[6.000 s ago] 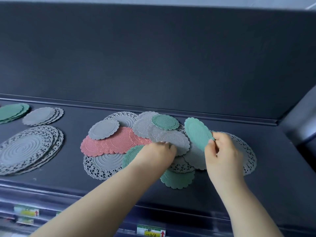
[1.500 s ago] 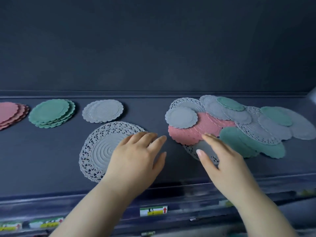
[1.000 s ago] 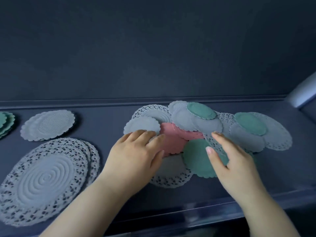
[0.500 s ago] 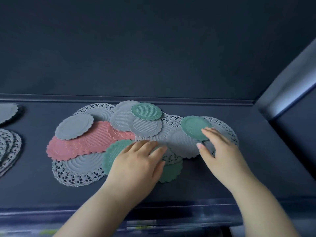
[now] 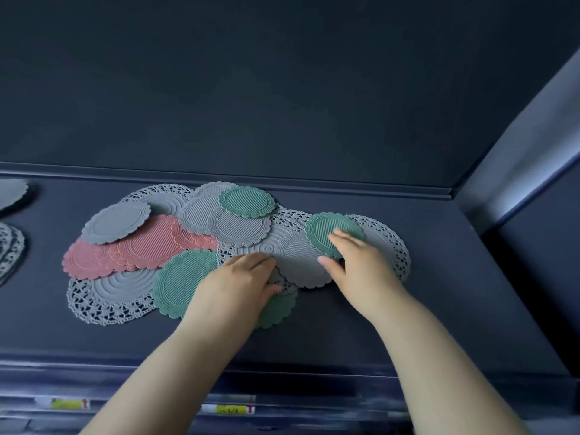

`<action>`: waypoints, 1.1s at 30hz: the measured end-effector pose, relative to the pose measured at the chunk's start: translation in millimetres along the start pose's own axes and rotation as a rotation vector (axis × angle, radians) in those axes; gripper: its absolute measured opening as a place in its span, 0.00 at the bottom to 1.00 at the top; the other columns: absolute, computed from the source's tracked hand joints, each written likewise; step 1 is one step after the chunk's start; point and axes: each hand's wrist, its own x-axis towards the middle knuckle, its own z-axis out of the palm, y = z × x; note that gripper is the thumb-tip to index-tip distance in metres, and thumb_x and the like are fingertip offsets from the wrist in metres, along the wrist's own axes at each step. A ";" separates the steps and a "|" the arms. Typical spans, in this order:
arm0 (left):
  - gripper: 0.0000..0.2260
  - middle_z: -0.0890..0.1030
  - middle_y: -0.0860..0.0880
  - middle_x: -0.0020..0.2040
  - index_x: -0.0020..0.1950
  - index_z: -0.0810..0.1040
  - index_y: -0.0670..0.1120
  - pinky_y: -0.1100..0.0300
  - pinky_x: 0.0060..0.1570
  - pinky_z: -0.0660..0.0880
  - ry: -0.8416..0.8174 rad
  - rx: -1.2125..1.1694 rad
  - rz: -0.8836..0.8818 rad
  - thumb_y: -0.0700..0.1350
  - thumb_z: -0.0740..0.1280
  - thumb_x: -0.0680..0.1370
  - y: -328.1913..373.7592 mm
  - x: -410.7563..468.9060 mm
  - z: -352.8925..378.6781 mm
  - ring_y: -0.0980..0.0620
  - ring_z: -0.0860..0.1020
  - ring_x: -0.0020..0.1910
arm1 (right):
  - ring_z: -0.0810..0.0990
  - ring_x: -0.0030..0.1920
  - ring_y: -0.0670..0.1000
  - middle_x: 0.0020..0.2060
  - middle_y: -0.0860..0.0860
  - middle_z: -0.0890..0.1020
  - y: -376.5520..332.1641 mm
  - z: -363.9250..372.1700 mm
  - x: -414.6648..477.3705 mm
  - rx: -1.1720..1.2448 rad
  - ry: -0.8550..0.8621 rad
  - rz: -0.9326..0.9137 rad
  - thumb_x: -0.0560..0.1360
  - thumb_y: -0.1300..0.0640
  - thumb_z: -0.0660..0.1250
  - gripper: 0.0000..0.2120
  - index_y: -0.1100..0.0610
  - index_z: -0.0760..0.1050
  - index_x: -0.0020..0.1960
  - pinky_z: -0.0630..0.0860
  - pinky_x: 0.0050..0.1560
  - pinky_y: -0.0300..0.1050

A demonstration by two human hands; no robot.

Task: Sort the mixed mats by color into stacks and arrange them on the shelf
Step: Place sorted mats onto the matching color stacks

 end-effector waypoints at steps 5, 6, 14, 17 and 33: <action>0.16 0.82 0.51 0.38 0.42 0.83 0.46 0.61 0.27 0.76 -0.037 0.032 0.036 0.57 0.73 0.62 2.2 6.1 -4.5 0.47 0.80 0.33 | 0.71 0.63 0.51 0.65 0.49 0.73 -5.5 -7.9 6.1 -0.144 0.049 0.010 0.78 0.47 0.57 0.19 0.56 0.70 0.64 0.69 0.58 0.44; 0.18 0.81 0.49 0.38 0.43 0.83 0.45 0.59 0.27 0.76 -0.047 0.042 0.037 0.57 0.74 0.62 5.0 6.5 -3.3 0.46 0.80 0.32 | 0.73 0.60 0.51 0.62 0.50 0.75 -6.8 -8.2 5.8 -0.176 0.065 0.006 0.79 0.46 0.56 0.18 0.56 0.71 0.62 0.71 0.53 0.44; 0.15 0.77 0.39 0.36 0.42 0.79 0.36 0.54 0.25 0.75 -0.134 0.202 0.048 0.47 0.76 0.65 23.6 16.2 8.2 0.39 0.78 0.32 | 0.80 0.41 0.55 0.42 0.53 0.80 -2.9 0.5 13.1 -0.346 0.199 -0.093 0.80 0.56 0.54 0.10 0.58 0.72 0.50 0.62 0.34 0.41; 0.14 0.78 0.41 0.35 0.42 0.80 0.36 0.59 0.27 0.75 -0.072 0.185 0.152 0.37 0.58 0.62 19.4 7.9 3.7 0.43 0.79 0.32 | 0.78 0.38 0.56 0.39 0.54 0.79 -4.1 3.5 14.5 -0.343 0.225 -0.072 0.77 0.62 0.58 0.06 0.60 0.72 0.50 0.63 0.35 0.41; 0.25 0.83 0.47 0.52 0.53 0.83 0.42 0.45 0.57 0.73 0.345 0.059 0.230 0.33 0.50 0.67 -8.0 16.8 -82.9 0.46 0.81 0.52 | 0.79 0.47 0.59 0.48 0.56 0.82 -5.1 -0.5 12.6 -0.148 0.232 -0.046 0.78 0.57 0.54 0.14 0.57 0.73 0.60 0.74 0.42 0.47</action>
